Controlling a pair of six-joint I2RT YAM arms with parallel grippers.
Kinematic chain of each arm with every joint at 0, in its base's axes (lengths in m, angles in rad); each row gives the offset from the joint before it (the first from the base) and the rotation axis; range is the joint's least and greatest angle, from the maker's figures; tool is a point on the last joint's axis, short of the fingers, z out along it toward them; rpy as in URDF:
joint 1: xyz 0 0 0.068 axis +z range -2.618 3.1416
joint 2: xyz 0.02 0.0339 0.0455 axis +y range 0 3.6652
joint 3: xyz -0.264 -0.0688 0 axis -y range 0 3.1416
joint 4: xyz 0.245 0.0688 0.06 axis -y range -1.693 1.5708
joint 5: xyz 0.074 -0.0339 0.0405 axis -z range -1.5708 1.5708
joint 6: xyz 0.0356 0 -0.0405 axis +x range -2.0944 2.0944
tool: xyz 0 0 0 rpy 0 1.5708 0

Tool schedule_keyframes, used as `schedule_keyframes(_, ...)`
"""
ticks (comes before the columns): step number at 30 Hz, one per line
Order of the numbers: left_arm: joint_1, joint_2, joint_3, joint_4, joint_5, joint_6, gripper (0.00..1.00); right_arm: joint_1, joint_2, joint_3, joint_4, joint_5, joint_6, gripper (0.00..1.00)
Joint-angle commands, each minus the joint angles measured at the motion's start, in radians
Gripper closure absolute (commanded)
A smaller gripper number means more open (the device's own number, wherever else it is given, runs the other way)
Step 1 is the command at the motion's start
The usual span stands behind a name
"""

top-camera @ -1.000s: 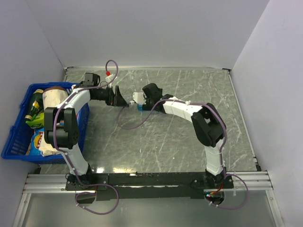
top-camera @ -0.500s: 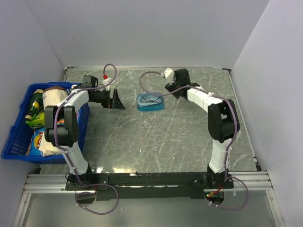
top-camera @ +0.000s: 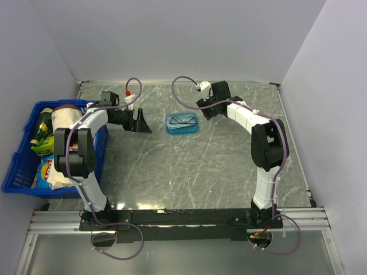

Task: Organize the sunglasses
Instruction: Rotate the case with sunglasses to the center of the board.

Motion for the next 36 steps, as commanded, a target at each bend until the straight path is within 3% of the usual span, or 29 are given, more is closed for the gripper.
schedule_keyframes(1, 0.002, -0.006, 0.000, -0.007, 0.011, 0.026, 0.03, -0.008, 0.025, 0.085, -0.079, -0.092, 0.118, 0.38)
schedule_keyframes(17, 0.002, -0.001, 0.002, -0.009, 0.014, 0.027, 0.03, -0.005, 0.126, 0.169, -0.214, -0.080, 0.201, 0.41)
schedule_keyframes(36, 0.002, 0.002, 0.003, -0.010, 0.019, 0.030, 0.03, 0.046, 0.246, 0.327, -0.311, 0.087, 0.232, 0.39)
